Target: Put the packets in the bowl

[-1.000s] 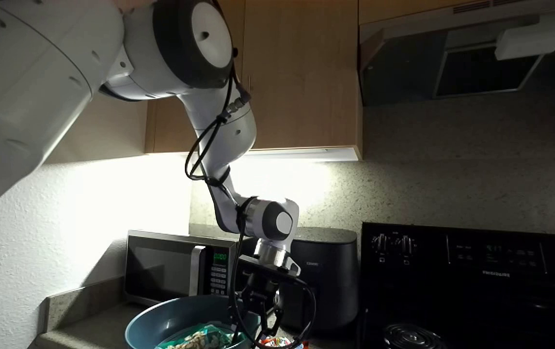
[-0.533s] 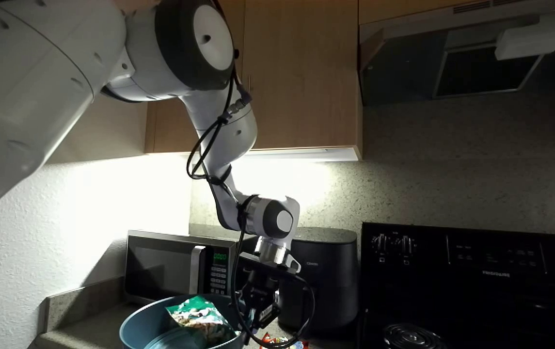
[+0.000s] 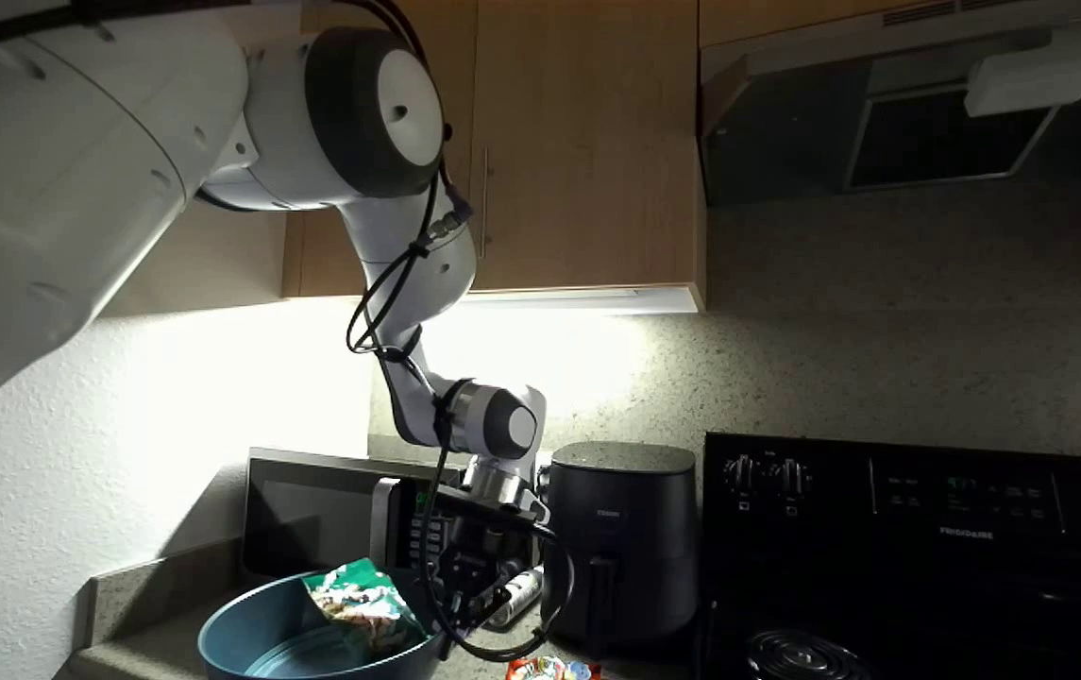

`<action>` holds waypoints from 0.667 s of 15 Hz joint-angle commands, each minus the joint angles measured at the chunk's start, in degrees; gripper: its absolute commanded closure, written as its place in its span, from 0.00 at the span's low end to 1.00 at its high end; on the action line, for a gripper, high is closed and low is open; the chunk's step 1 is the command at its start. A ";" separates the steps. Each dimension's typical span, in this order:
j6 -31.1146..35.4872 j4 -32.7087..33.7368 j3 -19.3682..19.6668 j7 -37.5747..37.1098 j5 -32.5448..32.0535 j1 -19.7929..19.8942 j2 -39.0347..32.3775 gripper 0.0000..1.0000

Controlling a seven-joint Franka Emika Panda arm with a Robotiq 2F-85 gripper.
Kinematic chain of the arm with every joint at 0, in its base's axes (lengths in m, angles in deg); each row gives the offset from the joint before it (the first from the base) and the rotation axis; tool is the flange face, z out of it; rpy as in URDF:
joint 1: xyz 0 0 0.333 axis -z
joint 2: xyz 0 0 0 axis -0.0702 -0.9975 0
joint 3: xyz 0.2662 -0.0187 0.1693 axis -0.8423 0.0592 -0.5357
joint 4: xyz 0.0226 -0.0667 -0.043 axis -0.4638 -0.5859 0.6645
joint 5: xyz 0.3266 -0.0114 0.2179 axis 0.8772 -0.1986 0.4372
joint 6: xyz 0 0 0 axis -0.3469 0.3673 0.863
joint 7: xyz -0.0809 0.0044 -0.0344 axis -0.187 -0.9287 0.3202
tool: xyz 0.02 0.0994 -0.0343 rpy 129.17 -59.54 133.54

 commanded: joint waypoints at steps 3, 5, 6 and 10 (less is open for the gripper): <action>-3.20 4.32 -0.90 -6.13 -1.56 -3.28 -3.47 0.99; -3.49 5.02 -0.80 -6.74 -2.10 -3.97 -3.86 0.98; -2.99 5.16 -0.73 -7.06 -2.18 -4.19 -3.81 0.69; -1.05 5.69 -0.56 -8.79 -2.01 -4.56 -3.55 0.50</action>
